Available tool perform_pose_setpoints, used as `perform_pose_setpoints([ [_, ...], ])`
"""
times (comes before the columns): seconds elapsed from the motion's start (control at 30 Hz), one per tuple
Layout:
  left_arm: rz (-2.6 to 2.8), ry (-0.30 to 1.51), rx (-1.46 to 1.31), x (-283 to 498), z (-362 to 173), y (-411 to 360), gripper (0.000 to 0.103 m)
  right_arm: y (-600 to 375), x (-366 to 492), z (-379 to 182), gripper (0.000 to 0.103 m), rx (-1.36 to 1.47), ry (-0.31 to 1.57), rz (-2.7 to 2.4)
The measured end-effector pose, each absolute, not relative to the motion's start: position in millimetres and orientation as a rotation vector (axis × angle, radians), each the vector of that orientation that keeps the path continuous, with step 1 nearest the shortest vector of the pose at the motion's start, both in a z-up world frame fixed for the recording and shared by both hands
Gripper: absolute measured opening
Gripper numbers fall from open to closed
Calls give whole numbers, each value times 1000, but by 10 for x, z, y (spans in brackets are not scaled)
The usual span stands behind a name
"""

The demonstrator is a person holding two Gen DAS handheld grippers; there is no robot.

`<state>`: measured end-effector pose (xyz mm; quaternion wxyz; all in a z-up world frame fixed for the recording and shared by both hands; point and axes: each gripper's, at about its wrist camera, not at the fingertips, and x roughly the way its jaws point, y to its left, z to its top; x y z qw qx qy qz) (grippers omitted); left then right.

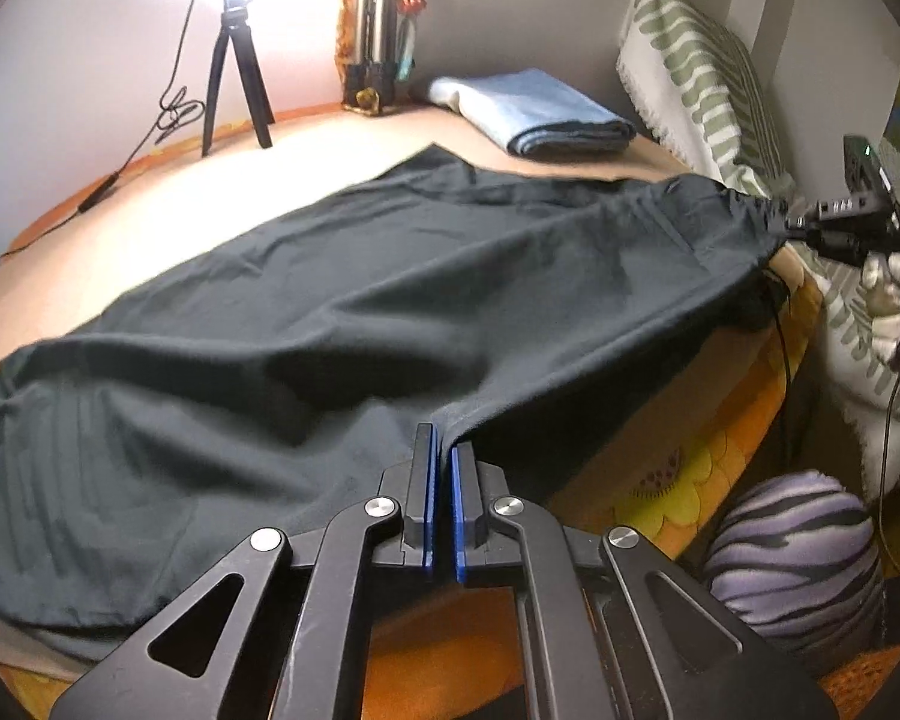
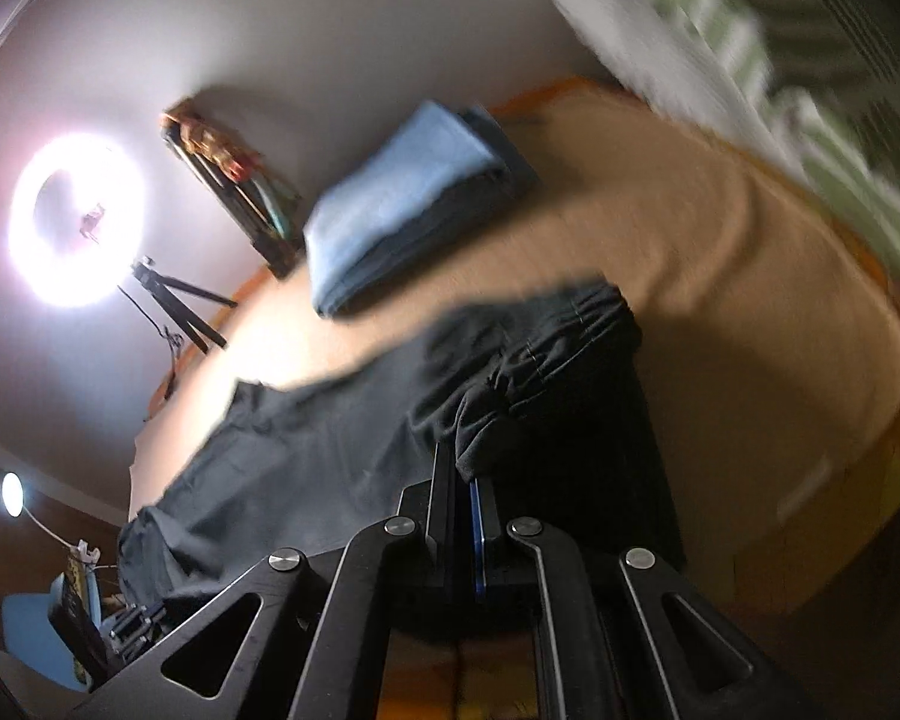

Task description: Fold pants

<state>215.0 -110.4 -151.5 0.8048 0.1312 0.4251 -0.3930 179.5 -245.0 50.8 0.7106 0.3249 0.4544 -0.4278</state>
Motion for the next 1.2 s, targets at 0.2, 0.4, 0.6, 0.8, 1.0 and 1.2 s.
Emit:
perform_pose_setpoints([
  [0.2, -841, 929, 285, 2065, -1556, -1058, 3, -2436, 1474, 126, 1, 804, 1094, -957],
  [0.4, -846, 935, 285, 2004, -1563, -1026, 3, -2343, 1440, 261, 1, 768, 1092, -925],
  [0.6, -843, 958, 274, 1921, -1556, -901, 7, -2408, 1326, 251, 25, 749, 1176, -946],
  [0.8, -784, 930, 168, 1885, -1350, -486, 31, -2287, 1480, 616, 40, 605, 1179, -860],
  [1.0, -590, 885, 67, 1997, -1250, 207, 36, -2052, 2193, 775, 44, 409, 1173, -658],
  [1.2, -331, 877, -128, 2294, -1258, 1202, 37, -1939, 3112, 516, 71, 244, 1156, -460],
])
